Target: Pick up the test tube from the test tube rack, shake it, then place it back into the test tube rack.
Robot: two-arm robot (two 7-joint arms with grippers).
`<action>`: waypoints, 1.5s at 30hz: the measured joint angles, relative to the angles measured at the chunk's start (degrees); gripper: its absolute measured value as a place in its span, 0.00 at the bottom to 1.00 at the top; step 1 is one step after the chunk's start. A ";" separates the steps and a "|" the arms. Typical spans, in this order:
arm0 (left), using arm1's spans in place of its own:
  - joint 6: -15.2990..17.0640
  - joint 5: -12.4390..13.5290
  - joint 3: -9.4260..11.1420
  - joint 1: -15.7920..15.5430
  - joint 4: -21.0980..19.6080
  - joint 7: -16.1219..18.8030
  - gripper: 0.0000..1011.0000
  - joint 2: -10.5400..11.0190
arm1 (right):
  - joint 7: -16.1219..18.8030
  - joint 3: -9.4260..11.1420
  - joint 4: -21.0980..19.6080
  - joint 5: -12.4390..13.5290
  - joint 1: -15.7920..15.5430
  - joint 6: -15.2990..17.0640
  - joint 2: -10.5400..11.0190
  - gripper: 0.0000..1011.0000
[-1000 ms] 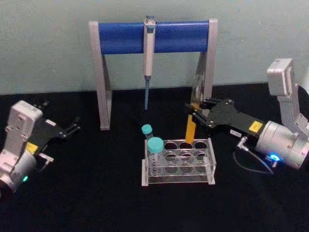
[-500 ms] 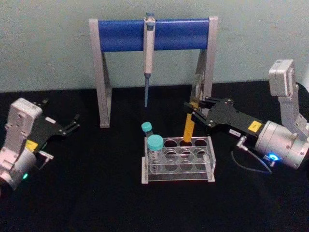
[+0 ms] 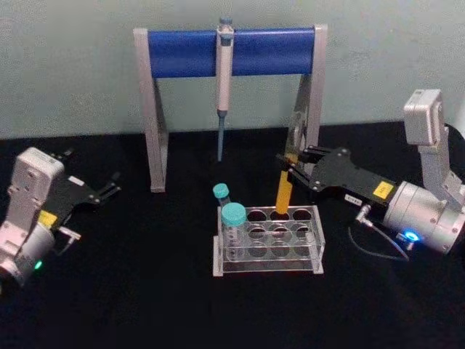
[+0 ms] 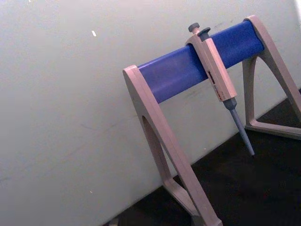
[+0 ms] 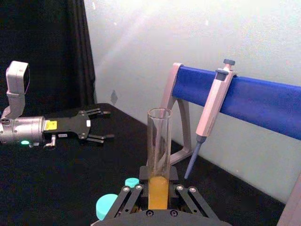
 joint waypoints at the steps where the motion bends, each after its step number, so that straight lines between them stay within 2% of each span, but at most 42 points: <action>1: 0.00 0.00 0.00 0.00 0.00 0.00 0.99 0.00 | 0.00 0.00 0.00 0.00 0.00 0.00 0.00 0.23; 15: 0.00 0.00 0.00 0.00 0.00 0.00 0.99 0.00 | -0.05 0.04 -0.07 0.00 -0.06 -0.01 0.01 0.23; 27: 0.00 0.00 0.00 0.00 0.00 0.00 0.99 0.00 | 1.70 -0.47 0.73 -1.30 0.23 -2.83 0.33 0.23; 45: 0.00 0.00 0.00 0.00 0.00 0.00 0.99 0.00 | 3.40 -0.42 4.03 -0.48 0.32 -4.79 -0.51 0.23</action>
